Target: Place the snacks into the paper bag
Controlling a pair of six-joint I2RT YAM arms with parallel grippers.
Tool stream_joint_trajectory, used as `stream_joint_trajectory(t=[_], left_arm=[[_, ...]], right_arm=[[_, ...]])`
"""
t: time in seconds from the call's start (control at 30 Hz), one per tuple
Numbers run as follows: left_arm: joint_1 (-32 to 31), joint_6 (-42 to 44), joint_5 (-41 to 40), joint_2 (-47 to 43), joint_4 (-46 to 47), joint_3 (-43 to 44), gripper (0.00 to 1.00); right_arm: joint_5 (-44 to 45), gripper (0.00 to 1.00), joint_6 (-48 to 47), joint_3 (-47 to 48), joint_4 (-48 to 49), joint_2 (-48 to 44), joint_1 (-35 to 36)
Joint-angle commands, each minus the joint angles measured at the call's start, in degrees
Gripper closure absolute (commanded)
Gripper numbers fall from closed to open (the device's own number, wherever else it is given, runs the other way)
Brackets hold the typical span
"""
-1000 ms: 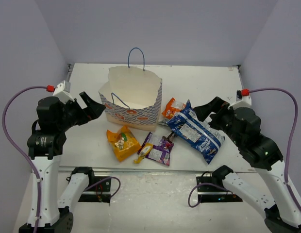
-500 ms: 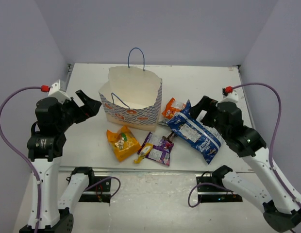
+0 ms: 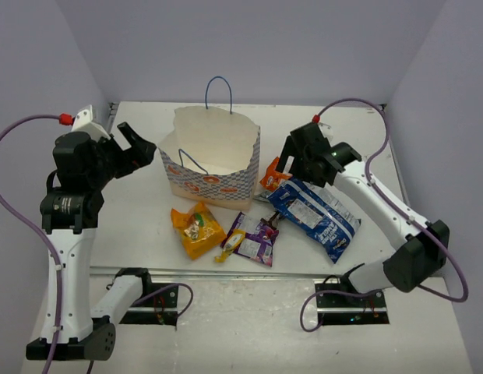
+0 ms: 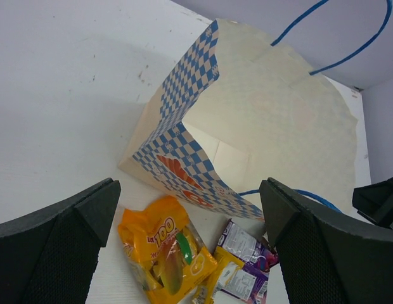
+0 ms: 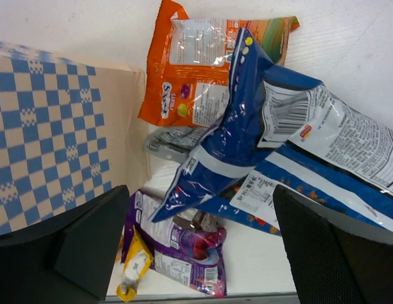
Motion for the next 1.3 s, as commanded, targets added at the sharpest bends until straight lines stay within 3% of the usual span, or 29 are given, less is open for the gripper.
stream_joint_trajectory(t=[0.0, 0.43, 0.5, 0.53, 0.63, 0.67, 0.77, 1.0, 1.27], left_arm=[[-0.2, 1.9, -1.13, 0.37, 2.38, 2.57, 0.0], [-0.2, 1.99, -4.99, -1.56, 1.41, 0.82, 0.0], [-0.2, 1.73, -5.35, -2.34, 1.67, 0.29, 0.0], [-0.2, 1.64, -5.35, -2.61, 1.85, 0.03, 0.0], [-0.2, 1.81, -5.96, -3.14, 1.59, -0.59, 0.0], [-0.2, 1.9, -5.97, -3.23, 1.5, -0.59, 0.0], [-0.2, 1.9, -5.97, -3.67, 1.32, -0.77, 0.0], [-0.2, 1.72, -4.65, -4.19, 2.11, -1.21, 0.0], [-0.2, 1.55, -2.98, -5.07, 1.85, -1.73, 0.0]], right_arm=[[-0.42, 0.01, 3.0, 5.88, -5.24, 4.78, 0.09], [-4.12, 0.04, 6.77, 5.45, -5.5, 15.18, -0.97], [-3.86, 0.17, 6.87, 3.88, -4.63, 14.83, -1.23], [-3.59, 0.32, 7.04, 3.43, -3.76, 14.65, -1.32], [-2.98, 0.58, 7.31, 3.25, -3.48, 13.78, -1.76], [-2.72, 0.72, 7.39, 3.16, -3.48, 12.64, -1.67], [-1.57, 0.98, 7.66, 2.73, -3.48, 10.09, -1.67], [-2.1, 1.0, 5.82, 7.01, -4.8, -1.15, -1.76], [-5.95, 1.0, -8.86, 17.38, 5.91, -14.0, -1.67]])
